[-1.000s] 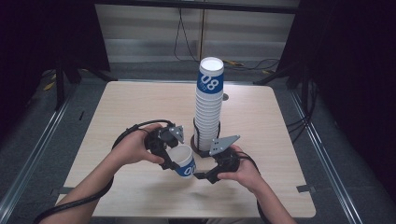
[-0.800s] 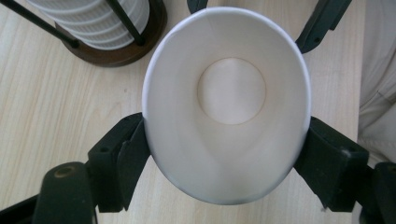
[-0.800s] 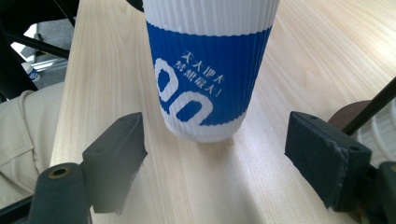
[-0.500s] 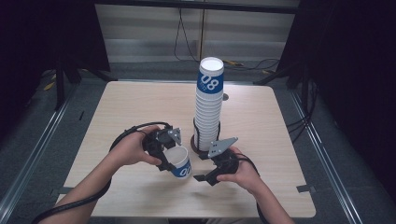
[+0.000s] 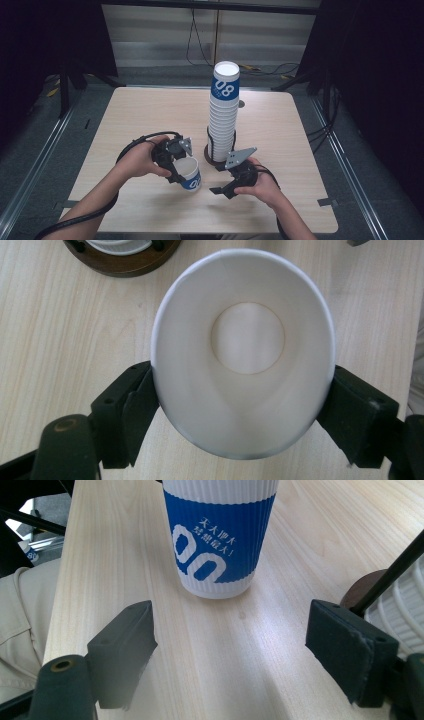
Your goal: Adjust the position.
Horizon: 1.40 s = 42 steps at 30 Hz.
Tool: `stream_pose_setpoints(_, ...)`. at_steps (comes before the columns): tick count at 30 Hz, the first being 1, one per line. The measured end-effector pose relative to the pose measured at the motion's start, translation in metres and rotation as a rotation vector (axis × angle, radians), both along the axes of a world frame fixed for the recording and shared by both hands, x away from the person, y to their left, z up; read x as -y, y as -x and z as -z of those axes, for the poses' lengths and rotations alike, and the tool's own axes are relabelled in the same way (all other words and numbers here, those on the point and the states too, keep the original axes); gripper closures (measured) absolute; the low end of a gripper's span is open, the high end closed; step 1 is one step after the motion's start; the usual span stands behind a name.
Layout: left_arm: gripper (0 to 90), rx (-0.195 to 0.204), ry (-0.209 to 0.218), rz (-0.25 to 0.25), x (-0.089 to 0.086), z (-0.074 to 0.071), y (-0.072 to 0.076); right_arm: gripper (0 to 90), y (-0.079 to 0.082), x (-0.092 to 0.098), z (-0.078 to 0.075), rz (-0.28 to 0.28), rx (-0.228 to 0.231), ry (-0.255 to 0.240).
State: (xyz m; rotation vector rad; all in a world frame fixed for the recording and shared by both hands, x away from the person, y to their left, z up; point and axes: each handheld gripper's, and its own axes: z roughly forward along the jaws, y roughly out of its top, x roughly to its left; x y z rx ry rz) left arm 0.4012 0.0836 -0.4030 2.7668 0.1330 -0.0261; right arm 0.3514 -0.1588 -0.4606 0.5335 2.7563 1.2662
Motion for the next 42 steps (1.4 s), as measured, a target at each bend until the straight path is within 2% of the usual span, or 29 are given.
stream_pose_setpoints(4,20.4,-0.004,0.006,-0.017,-0.0005,0.0006,0.0003,19.1,0.0004,0.0008,-0.0003,-0.001,-0.001,-0.002)
stream_pose_setpoints(7,19.8,0.009,-0.004,0.002,0.0001,0.0001,-0.0002,19.1,0.0002,0.0014,-0.0001,-0.001,0.0,-0.001)
stream_pose_setpoints(16,17.3,-0.015,-0.002,0.005,0.0027,0.0013,0.0012,19.0,0.0006,0.0003,0.0013,-0.007,-0.002,0.004)
stream_pose_setpoints(23,16.2,-0.007,0.003,0.024,0.0039,0.0016,0.0017,19.0,0.0007,0.0009,0.0011,-0.007,-0.004,0.001)
stream_pose_setpoints(28,15.9,-0.018,-0.005,0.028,0.0044,0.0011,0.0007,19.0,0.0008,0.0006,0.0014,-0.008,-0.005,0.003)
stream_pose_setpoints(37,15.8,-0.046,0.001,0.011,0.0023,-0.0002,0.0036,19.0,0.0012,0.0003,0.0016,-0.008,-0.005,0.006)
stream_pose_setpoints(42,15.1,-0.066,0.012,0.019,0.0002,-0.0007,0.0045,19.0,0.0015,0.0007,0.0016,-0.009,-0.006,0.007)
